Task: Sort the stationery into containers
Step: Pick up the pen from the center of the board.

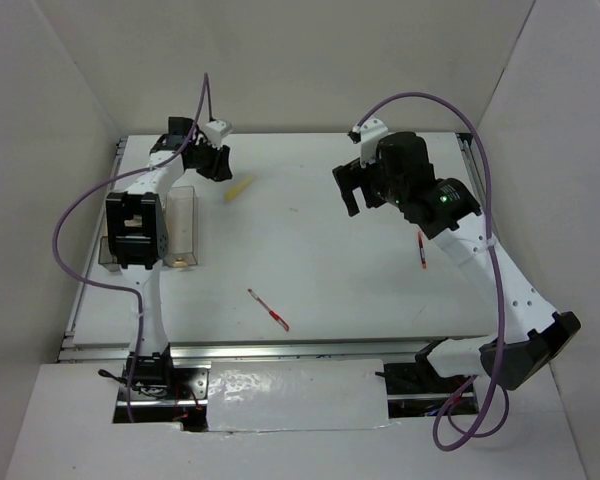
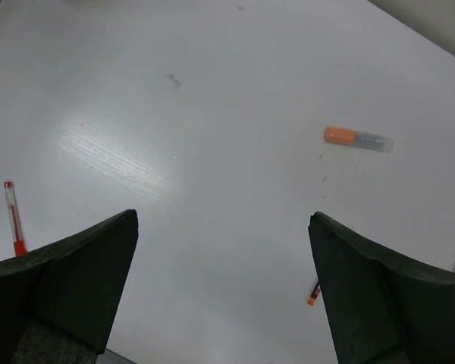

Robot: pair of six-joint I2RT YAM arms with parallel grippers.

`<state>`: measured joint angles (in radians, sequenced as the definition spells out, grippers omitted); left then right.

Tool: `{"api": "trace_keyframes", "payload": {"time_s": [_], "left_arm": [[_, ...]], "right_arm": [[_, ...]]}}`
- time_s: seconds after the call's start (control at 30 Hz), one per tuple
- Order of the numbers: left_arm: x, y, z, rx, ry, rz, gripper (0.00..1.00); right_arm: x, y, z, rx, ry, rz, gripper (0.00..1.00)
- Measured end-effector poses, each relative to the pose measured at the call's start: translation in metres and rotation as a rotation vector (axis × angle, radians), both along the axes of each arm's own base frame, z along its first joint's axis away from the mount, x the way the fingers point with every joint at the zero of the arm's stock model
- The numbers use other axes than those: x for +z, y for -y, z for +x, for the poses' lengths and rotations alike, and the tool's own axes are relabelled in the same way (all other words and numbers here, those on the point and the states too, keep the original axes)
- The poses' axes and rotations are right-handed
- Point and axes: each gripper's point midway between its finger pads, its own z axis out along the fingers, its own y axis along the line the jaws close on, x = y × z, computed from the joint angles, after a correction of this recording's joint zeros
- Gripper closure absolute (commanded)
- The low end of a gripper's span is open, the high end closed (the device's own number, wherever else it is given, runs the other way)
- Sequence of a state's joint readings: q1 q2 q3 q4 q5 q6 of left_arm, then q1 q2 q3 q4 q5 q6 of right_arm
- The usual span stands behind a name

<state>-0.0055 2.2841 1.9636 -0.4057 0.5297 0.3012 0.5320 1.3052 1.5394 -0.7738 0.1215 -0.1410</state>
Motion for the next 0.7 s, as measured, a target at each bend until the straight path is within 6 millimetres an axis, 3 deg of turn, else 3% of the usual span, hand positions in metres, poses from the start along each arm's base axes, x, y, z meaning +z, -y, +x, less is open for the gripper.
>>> {"api": "trace_keyframes", "payload": {"time_s": [0.1,0.33,0.57,0.7], "left_arm": [[-0.015,0.004,0.000,0.020,-0.039,0.015,0.45],[-0.007,0.024,0.011,0.005,-0.002,0.057,0.42],[-0.046,0.026,0.005,0.007,-0.072,0.133,0.39],[-0.058,0.022,0.003,0.021,-0.098,0.161,0.38]], "right_arm": [[-0.002,-0.001,-0.002,0.008,-0.022,0.022,0.00],[-0.005,-0.003,-0.005,0.027,-0.049,0.051,0.00],[-0.005,-0.003,-0.006,0.030,-0.061,0.067,0.00],[-0.004,-0.002,-0.007,0.030,-0.061,0.070,0.00]]}}
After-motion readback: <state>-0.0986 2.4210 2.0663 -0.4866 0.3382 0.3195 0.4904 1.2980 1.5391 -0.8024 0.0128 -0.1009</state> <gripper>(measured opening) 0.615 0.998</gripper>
